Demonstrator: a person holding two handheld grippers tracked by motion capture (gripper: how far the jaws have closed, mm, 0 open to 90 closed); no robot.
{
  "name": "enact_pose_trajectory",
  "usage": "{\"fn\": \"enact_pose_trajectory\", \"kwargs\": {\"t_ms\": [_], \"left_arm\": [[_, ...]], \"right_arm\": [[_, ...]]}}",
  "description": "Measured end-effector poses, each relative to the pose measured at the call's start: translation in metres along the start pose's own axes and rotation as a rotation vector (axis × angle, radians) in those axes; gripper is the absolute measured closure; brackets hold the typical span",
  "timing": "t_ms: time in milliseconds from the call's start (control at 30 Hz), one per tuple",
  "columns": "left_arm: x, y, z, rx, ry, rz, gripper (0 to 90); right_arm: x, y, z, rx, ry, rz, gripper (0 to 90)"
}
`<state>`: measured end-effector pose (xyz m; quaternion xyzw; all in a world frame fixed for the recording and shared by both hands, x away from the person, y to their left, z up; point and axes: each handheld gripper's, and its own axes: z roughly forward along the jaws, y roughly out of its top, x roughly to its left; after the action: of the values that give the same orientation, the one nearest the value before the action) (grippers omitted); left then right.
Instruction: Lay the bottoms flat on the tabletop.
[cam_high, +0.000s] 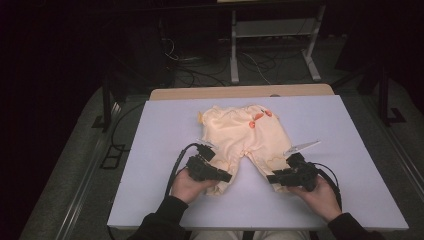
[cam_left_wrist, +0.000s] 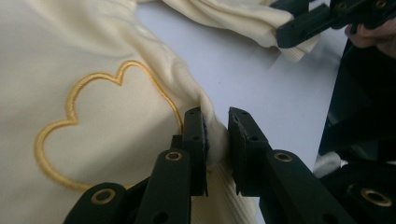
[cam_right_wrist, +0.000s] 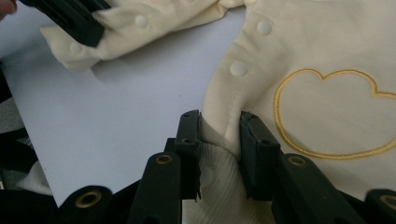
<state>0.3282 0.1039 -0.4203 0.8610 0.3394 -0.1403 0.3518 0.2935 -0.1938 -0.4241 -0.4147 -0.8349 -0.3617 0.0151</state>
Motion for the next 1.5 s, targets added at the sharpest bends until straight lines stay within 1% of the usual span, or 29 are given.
{"fn": "enact_pose_trajectory", "kwargs": {"t_ms": [67, 100, 200, 267, 300, 400, 533, 600, 633, 700, 733, 767, 800, 833, 867, 933, 967, 1000, 1033, 1100, 1200, 1267, 1333, 1400, 1467, 1500], "left_arm": [[-0.001, 0.000, 0.004, 0.018, 0.006, 0.005, 75.9], [0.000, 0.000, 0.006, 0.027, 0.004, -0.004, 75.9], [0.005, -0.003, 0.009, 0.053, -0.013, -0.043, 75.6], [0.008, -0.005, 0.010, 0.055, -0.030, -0.073, 75.5], [0.009, -0.006, 0.011, 0.060, -0.033, -0.080, 75.4], [0.007, -0.005, 0.010, 0.054, -0.031, -0.077, 75.5], [0.002, -0.004, 0.008, 0.032, -0.032, -0.064, 75.5], [0.001, -0.004, 0.009, 0.043, -0.027, -0.056, 74.8], [0.001, -0.004, 0.010, 0.048, -0.027, -0.055, 73.3], [0.001, -0.006, 0.010, 0.039, -0.035, -0.066, 68.1], [0.001, -0.007, 0.007, 0.034, -0.040, -0.064, 64.0], [0.000, -0.009, 0.002, 0.019, -0.043, -0.060, 60.8], [-0.001, -0.010, -0.001, 0.005, -0.039, -0.058, 55.8], [-0.001, -0.012, -0.007, -0.008, -0.031, -0.047, 52.8], [-0.001, -0.015, -0.014, -0.028, -0.013, -0.045, 50.2], [-0.001, -0.021, -0.027, -0.081, 0.017, -0.049, 45.6], [0.000, -0.025, -0.032, -0.107, 0.032, -0.057, 44.2], [0.002, -0.028, -0.037, -0.124, 0.044, -0.063, 42.8], [0.004, -0.032, -0.041, -0.132, 0.061, -0.070, 42.0], [0.010, -0.037, -0.046, -0.139, 0.089, -0.093, 41.1], [0.021, -0.043, -0.049, -0.137, 0.108, -0.134, 40.9], [0.028, -0.046, -0.049, -0.140, 0.114, -0.165, 40.8], [0.036, -0.049, -0.048, -0.143, 0.112, -0.198, 40.9], [0.041, -0.052, -0.046, -0.148, 0.094, -0.233, 40.9], [0.044, -0.053, -0.044, -0.151, 0.074, -0.256, 41.0], [0.045, -0.054, -0.043, -0.152, 0.060, -0.264, 41.8]], "right_arm": [[0.002, 0.001, 0.002, 0.011, 0.003, -0.001, 69.9], [0.003, 0.001, 0.004, 0.015, 0.005, -0.005, 69.8], [0.005, 0.000, 0.009, 0.047, 0.004, -0.015, 69.7], [0.004, -0.002, 0.013, 0.062, 0.008, -0.014, 69.7], [0.005, -0.002, 0.014, 0.067, 0.005, -0.014, 69.6], [0.007, -0.001, 0.014, 0.063, 0.007, -0.014, 69.7], [0.010, 0.000, 0.014, 0.054, 0.025, -0.007, 69.7], [0.012, 0.001, 0.016, 0.059, 0.030, -0.009, 69.4], [0.014, 0.001, 0.017, 0.068, 0.030, -0.011, 68.8], [0.016, 0.001, 0.019, 0.084, 0.020, -0.019, 66.6], [0.016, 0.001, 0.019, 0.080, 0.019, -0.024, 64.8], [0.016, 0.000, 0.017, 0.075, 0.019, -0.026, 62.8], [0.016, 0.000, 0.015, 0.063, 0.022, -0.027, 59.6], [0.015, 0.000, 0.013, 0.057, 0.024, -0.022, 57.7], [0.014, -0.001, 0.009, 0.044, 0.025, -0.019, 55.9], [0.011, -0.002, 0.002, 0.016, 0.021, -0.002, 51.7], [0.008, -0.002, -0.003, 0.003, 0.017, 0.006, 49.7], [0.006, -0.002, -0.006, -0.015, 0.010, 0.017, 47.1], [0.003, -0.003, -0.010, -0.029, 0.003, 0.032, 46.0], [-0.003, -0.005, -0.018, -0.056, -0.020, 0.045, 42.3], [-0.013, -0.010, -0.030, -0.088, -0.043, 0.085, 39.9], [-0.020, -0.014, -0.039, -0.111, -0.054, 0.112, 37.9], [-0.024, -0.019, -0.049, -0.146, -0.056, 0.134, 34.2], [-0.027, -0.024, -0.058, -0.180, -0.066, 0.147, 27.9], [-0.029, -0.030, -0.068, -0.217, -0.080, 0.152, 23.9], [-0.030, -0.033, -0.072, -0.234, -0.087, 0.154, 19.9]]}}
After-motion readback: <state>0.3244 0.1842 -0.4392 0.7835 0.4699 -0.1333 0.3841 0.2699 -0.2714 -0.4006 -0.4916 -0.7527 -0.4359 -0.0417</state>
